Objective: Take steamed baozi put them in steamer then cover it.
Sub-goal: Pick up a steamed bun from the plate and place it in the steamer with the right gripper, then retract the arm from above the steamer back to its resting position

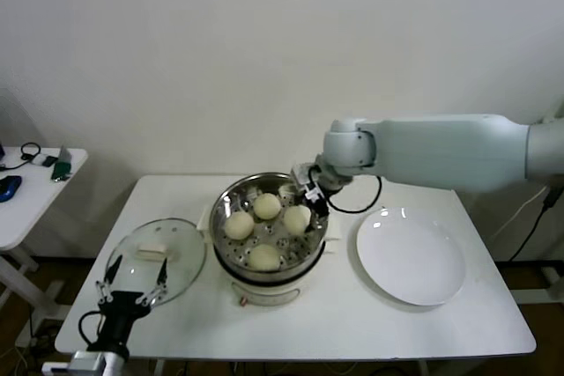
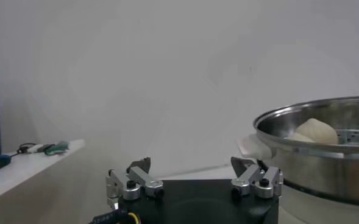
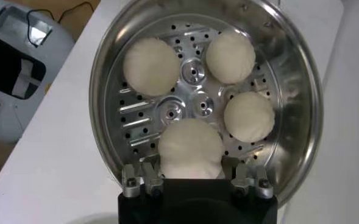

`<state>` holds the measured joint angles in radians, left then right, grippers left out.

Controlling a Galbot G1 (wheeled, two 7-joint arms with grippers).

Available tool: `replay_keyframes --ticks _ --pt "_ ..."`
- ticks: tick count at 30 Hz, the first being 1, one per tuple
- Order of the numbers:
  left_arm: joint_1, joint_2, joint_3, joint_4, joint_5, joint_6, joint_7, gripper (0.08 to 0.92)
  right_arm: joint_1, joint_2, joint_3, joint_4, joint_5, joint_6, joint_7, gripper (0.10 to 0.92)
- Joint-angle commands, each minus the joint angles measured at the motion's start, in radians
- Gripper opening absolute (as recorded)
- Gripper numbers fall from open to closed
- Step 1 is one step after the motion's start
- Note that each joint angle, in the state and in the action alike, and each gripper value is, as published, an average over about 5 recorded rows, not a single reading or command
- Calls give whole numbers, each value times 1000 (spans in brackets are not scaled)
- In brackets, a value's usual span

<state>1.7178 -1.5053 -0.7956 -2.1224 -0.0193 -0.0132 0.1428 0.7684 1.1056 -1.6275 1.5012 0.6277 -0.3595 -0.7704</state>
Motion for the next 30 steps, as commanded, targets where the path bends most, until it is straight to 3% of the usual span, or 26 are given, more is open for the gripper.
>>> replay_keyframes --ticks 1,10,18,25,30 --pt "-4 1 -2 6 -3 0 0 823 -83 29 2 -47 -61 -9 15 670" --pt "-20 2 -4 21 -3 1 1 823 -113 50 15 -89 -70 4 13 692" --pt "-25 1 -6 26 -2 4 1 823 -20 19 50 -98 -20 68 -76 817" --pt "-31 5 -3 18 1 17 5 823 117 -113 102 -121 220 108 -150 823" --pt "-41 9 3 14 7 32 5 823 133 -232 173 -127 328 84 -70 823"
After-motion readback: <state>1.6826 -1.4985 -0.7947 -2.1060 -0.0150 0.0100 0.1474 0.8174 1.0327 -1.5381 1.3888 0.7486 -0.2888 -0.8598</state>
